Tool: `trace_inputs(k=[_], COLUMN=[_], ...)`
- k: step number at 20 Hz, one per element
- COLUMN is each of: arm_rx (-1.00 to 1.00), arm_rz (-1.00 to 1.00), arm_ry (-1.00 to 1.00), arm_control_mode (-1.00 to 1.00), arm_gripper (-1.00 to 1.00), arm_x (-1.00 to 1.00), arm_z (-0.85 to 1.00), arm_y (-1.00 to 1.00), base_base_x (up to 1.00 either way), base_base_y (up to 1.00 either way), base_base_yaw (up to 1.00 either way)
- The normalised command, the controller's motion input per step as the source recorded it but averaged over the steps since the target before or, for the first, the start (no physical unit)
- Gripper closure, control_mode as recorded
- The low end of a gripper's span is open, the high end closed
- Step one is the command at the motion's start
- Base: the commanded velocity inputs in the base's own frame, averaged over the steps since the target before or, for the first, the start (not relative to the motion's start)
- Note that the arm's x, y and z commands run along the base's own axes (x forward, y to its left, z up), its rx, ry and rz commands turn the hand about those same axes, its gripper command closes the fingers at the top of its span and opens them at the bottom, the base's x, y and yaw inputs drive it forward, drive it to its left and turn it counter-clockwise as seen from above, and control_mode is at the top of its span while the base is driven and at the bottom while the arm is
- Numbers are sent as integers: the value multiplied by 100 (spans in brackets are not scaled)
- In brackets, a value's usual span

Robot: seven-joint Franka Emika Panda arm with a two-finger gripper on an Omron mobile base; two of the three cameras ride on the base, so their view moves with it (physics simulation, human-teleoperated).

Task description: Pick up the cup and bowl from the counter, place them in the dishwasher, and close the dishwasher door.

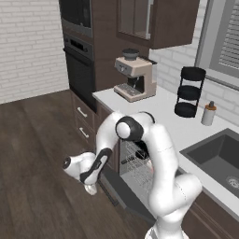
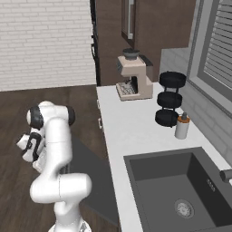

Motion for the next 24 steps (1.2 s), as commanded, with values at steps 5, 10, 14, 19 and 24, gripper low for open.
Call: trace_inputs(k=[5,10,14,19,24], arm_rx=[-35,-26,-11,-4,0], arm_rz=[-58,-46,-21,-9,0], arm_ry=[-27,-31,-26,-21,-7], arm_control_mode=[-100,-100,-100,-100,-100], arm_gripper=[-100,-100,-100,-100,-100], arm_x=[10,30,14,0,0], arm_z=[-57,-46,-41,-28,-31], arm_y=[25,-11,-56,-70,-96], base_base_x=[0,0,0,0,0], base_base_y=[0,0,0,0,0], base_base_yaw=[0,0,0,0,0])
